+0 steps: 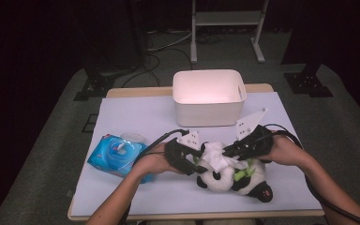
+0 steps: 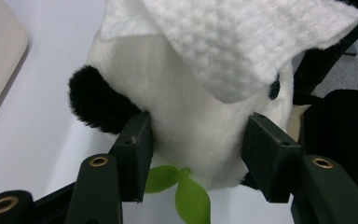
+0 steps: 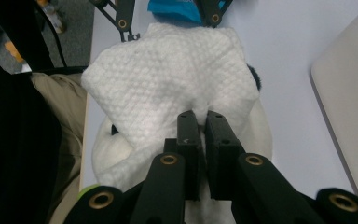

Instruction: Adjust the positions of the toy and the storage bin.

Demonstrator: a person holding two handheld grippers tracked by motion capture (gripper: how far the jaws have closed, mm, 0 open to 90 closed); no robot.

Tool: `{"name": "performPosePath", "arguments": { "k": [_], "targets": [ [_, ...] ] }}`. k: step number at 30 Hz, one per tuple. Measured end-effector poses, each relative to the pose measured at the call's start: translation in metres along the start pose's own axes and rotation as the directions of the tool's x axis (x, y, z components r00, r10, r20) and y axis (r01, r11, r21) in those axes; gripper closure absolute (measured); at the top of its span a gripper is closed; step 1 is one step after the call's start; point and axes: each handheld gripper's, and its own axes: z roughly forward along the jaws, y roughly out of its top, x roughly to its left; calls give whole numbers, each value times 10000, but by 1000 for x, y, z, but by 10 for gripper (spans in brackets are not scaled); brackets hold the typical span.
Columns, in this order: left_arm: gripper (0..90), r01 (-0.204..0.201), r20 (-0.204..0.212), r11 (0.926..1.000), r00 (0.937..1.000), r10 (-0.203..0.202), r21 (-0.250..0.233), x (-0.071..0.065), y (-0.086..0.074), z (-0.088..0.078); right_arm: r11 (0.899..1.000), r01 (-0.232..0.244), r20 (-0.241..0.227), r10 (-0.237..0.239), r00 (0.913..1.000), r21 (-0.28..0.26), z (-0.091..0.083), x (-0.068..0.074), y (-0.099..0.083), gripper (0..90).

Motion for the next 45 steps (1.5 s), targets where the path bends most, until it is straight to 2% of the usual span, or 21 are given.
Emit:
{"name": "performPosePath", "arguments": {
  "k": [4,7,10,13,19,25,29,31,33,38,45],
  "targets": [
    [467,140,22,9999,9999,-140,15,1,-5,0,9993,-266,29,266,9996,250,0,-1,-13,845],
    [462,332,30,9994,9994,-332,-40,2,-8,1,9960,-560,197,547,9983,695,0,-3,-29,845],
    [462,383,58,9991,9993,-382,-186,3,-7,1,9952,-882,125,877,9961,431,-2,-3,-39,844],
    [462,240,0,9997,9997,-240,32,2,-4,2,9959,-785,237,775,9967,451,-2,-1,-38,844],
    [464,237,-49,9995,9997,-236,195,3,0,3,9984,-474,297,465,9985,309,-3,3,-30,843],
    [464,311,-27,9993,9995,-310,201,4,7,3,9995,-307,166,308,9994,-50,-6,4,-23,843],
    [463,171,-60,9992,9998,-169,359,5,9,1,9997,-119,19,120,9999,-206,-8,7,-15,842],
    [463,273,-34,9990,9996,-272,347,5,8,1,9999,-140,15,140,9999,-61,-7,8,-15,842],
    [463,343,-27,9989,9994,-343,311,5,6,1,9994,-152,148,147,9998,317,-5,8,-19,842],
    [462,401,-59,9982,9992,-399,439,6,2,3,9985,-474,-66,475,9988,258,0,4,-29,842],
    [463,401,-71,9981,9992,-398,478,5,2,3,9988,-418,-138,421,9990,253,2,3,-29,842]
  ]
}}
